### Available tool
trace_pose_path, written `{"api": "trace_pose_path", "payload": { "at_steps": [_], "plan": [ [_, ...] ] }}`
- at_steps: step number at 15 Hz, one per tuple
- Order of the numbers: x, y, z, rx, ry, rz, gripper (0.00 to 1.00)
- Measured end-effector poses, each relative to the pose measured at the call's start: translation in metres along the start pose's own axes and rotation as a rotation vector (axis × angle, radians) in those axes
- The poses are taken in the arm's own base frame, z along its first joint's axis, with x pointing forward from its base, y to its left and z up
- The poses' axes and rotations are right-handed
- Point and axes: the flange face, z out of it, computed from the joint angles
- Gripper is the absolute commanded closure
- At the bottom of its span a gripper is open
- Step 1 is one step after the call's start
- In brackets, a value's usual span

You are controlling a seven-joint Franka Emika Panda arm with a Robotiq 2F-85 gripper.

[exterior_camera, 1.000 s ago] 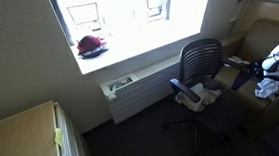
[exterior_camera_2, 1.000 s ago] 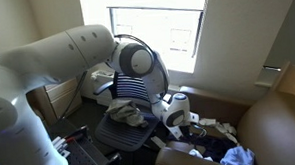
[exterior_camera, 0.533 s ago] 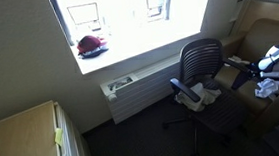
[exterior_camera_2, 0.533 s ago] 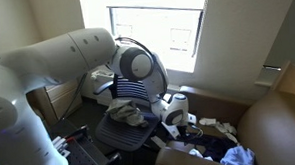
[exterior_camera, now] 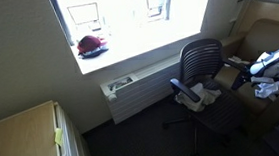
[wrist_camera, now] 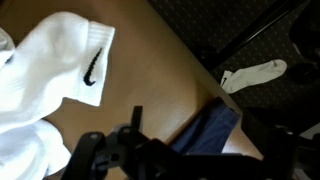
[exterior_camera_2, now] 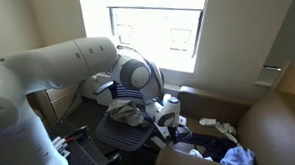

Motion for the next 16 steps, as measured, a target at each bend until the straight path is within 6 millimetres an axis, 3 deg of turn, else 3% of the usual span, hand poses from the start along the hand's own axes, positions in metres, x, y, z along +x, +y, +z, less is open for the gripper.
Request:
{"api": "trace_pose_path", "payload": {
  "at_steps": [6, 10, 13, 16],
  "plan": [
    [0.002, -0.007, 0.005, 0.023, 0.031, 0.019, 0.0],
    [-0.006, -0.023, 0.021, 0.077, 0.071, 0.087, 0.0],
    [-0.001, -0.024, 0.013, 0.099, 0.189, 0.168, 0.0],
    [0.007, -0.012, 0.001, 0.078, 0.31, 0.257, 0.0]
  ]
}}
